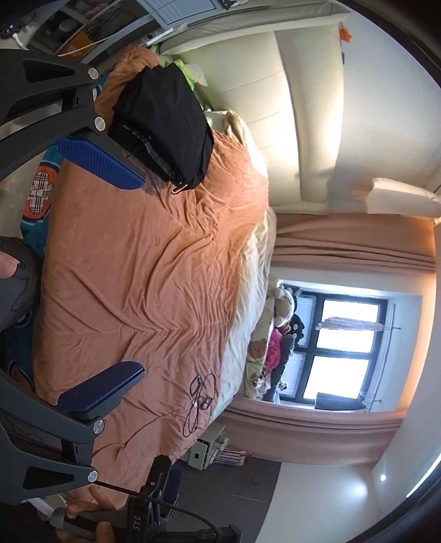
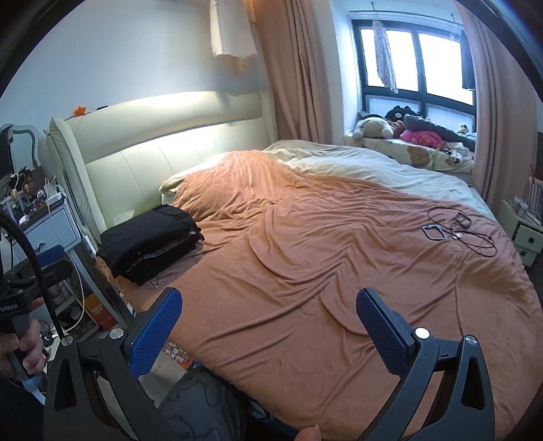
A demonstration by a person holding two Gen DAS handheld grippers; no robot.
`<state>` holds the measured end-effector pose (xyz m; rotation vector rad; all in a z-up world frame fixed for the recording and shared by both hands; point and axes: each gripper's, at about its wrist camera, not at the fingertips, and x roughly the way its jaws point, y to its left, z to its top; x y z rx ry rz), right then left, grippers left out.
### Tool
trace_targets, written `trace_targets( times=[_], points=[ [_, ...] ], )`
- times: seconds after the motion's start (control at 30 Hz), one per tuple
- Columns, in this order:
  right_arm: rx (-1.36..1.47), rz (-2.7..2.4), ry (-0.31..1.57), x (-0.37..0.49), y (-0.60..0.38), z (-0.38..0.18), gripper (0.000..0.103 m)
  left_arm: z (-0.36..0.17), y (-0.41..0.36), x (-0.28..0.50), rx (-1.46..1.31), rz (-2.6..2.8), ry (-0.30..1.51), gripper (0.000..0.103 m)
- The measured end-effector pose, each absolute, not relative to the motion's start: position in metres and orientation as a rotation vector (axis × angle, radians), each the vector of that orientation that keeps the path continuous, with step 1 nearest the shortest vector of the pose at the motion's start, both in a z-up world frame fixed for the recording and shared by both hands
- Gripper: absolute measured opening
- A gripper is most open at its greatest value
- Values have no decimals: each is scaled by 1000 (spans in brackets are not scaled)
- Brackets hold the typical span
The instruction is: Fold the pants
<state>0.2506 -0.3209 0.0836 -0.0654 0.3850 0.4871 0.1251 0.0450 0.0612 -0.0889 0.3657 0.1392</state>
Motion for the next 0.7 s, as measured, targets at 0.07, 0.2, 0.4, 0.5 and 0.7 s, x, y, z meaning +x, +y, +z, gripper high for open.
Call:
trace_targets(
  times=[0.07, 0.2, 0.4, 0.5, 0.7],
  points=[
    [-57, 479, 385, 239, -325, 78, 103, 59, 39, 120, -84, 133, 364, 102],
    [-19, 469, 358, 215, -336, 73, 103, 52, 27, 108, -77, 129, 350, 102],
    [-16, 439, 319, 186, -343, 62, 103, 40, 15, 87, -66, 133, 321, 102],
    [-28, 433, 297, 169, -343, 52, 103, 33, 9, 76, -61, 135, 308, 102],
    [-39, 433, 266, 141, -348, 33, 103, 21, -1, 58, -35, 148, 296, 102]
  ],
)
